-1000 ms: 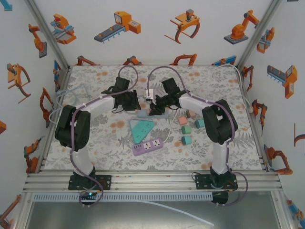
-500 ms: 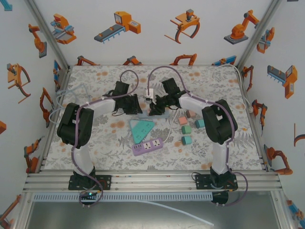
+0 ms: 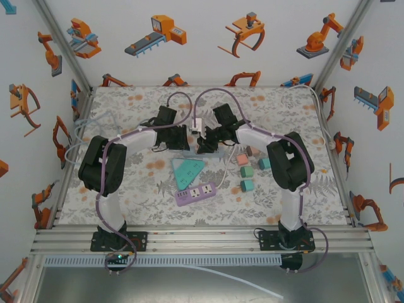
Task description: Pull the plug off the socket
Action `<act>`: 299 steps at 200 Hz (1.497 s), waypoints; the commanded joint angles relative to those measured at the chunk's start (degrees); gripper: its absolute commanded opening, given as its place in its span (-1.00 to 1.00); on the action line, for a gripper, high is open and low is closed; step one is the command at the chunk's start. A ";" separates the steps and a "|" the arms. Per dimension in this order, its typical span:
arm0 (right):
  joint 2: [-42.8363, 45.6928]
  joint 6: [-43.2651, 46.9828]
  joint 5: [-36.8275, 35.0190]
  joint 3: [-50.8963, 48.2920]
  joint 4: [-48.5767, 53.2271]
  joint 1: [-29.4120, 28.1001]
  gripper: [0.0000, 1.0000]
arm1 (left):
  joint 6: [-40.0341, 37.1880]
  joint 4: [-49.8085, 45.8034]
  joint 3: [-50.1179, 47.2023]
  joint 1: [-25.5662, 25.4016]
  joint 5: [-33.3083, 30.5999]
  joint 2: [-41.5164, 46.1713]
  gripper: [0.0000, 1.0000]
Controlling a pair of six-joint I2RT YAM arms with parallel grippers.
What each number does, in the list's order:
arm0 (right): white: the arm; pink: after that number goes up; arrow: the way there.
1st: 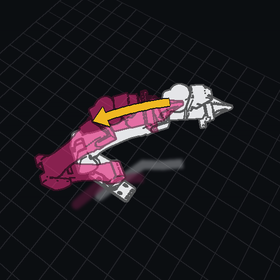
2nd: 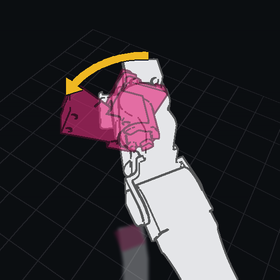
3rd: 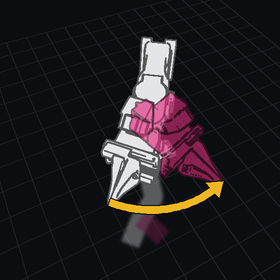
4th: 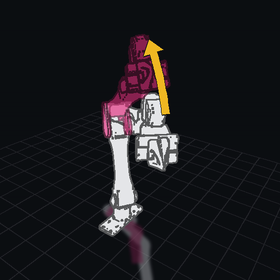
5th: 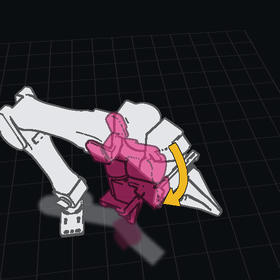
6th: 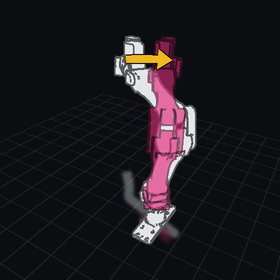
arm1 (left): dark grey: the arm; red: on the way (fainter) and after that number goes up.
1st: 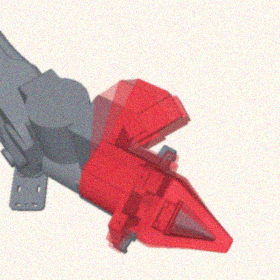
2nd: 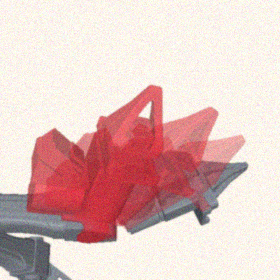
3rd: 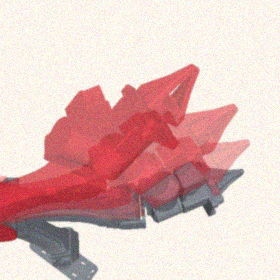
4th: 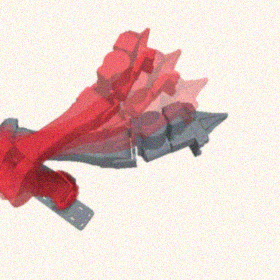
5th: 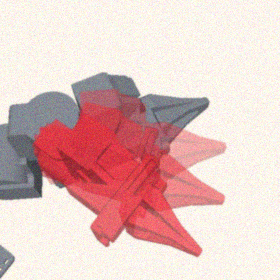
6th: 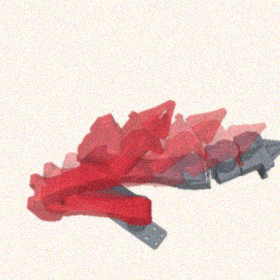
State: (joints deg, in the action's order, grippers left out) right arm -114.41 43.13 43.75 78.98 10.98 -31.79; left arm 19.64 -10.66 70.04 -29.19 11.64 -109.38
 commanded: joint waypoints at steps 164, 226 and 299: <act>4.38 -0.93 3.80 5.13 -3.89 -1.63 -1.00 | -4.11 -14.80 -4.09 -2.66 -11.83 -11.01 -0.30; 8.75 -5.16 4.48 4.20 -9.91 -1.01 -1.00 | -4.47 -15.15 -4.30 -3.50 -13.74 -11.12 -0.31; 12.92 -7.85 4.76 -0.80 -13.79 0.24 -1.00 | -5.05 -14.57 -3.95 -4.03 -13.43 -10.81 -0.31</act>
State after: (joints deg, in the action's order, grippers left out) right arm -109.12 36.84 43.99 76.86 6.39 -31.73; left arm 19.59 -12.78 71.94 -31.20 5.98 -110.28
